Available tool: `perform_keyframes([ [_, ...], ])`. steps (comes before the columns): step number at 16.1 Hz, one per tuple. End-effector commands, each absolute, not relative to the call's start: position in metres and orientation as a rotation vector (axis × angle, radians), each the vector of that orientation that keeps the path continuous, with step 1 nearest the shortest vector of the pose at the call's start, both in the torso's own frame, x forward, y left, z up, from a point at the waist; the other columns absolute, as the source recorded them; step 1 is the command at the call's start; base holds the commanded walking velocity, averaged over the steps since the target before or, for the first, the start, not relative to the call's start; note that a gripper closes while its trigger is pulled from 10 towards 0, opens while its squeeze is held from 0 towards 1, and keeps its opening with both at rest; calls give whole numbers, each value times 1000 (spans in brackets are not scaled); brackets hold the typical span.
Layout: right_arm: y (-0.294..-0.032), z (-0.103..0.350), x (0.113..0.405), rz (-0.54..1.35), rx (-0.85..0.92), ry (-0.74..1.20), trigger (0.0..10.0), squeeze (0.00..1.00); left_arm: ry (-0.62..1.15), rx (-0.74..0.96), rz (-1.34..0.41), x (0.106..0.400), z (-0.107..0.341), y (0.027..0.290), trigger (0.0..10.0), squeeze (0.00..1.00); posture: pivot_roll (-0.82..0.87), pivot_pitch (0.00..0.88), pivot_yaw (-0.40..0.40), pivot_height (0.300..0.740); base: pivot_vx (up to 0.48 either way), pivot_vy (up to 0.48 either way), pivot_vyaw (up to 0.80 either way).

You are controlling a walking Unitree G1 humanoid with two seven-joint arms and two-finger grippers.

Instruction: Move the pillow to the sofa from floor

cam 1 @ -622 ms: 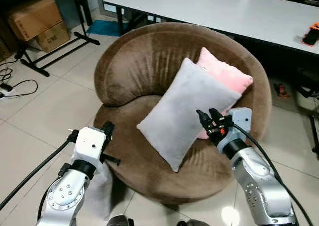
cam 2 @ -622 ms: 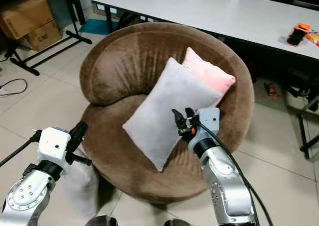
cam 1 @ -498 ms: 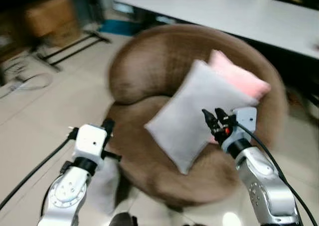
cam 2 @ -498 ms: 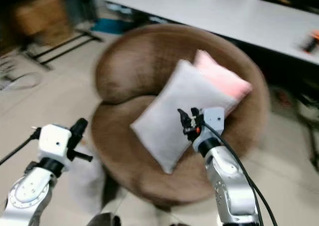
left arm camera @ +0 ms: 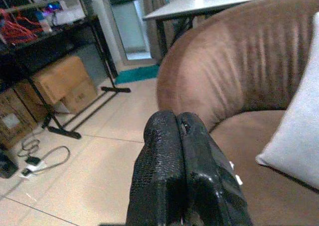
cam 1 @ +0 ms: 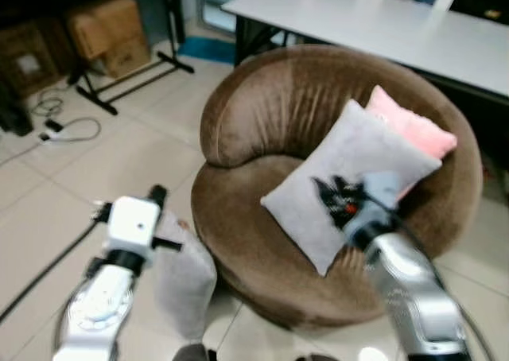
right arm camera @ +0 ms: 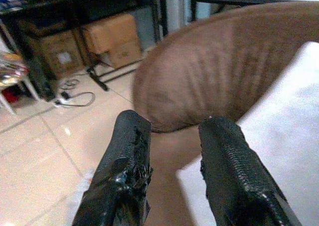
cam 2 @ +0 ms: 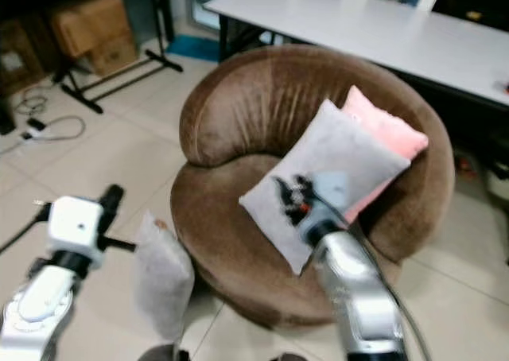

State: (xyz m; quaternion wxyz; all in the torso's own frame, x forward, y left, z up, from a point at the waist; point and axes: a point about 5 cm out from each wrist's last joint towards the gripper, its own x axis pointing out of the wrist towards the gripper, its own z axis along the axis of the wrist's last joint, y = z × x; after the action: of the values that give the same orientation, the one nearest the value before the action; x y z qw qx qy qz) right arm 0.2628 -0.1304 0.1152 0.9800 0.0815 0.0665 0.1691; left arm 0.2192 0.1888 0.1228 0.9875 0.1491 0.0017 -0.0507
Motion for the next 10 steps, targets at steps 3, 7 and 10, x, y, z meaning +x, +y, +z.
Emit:
perform_keyframes([
  [3, -141, 117, 263, 306, 158, 137, 10000, 0, 4, 296, -106, 219, 122, 185, 10000, 0, 30, 73, -35, 740, 0, 347, 0],
  [7, -141, 116, 263, 298, 174, 143, 10000, 0, 6, 289, -104, 219, 121, 186, 10000, 0, 31, 73, -35, 740, 0, 350, 0],
  [10, -140, 115, 262, 292, 194, 152, 10000, 0, -3, 274, -97, 220, 123, 185, 10000, 0, 32, 73, -36, 740, 0, 234, 0],
])
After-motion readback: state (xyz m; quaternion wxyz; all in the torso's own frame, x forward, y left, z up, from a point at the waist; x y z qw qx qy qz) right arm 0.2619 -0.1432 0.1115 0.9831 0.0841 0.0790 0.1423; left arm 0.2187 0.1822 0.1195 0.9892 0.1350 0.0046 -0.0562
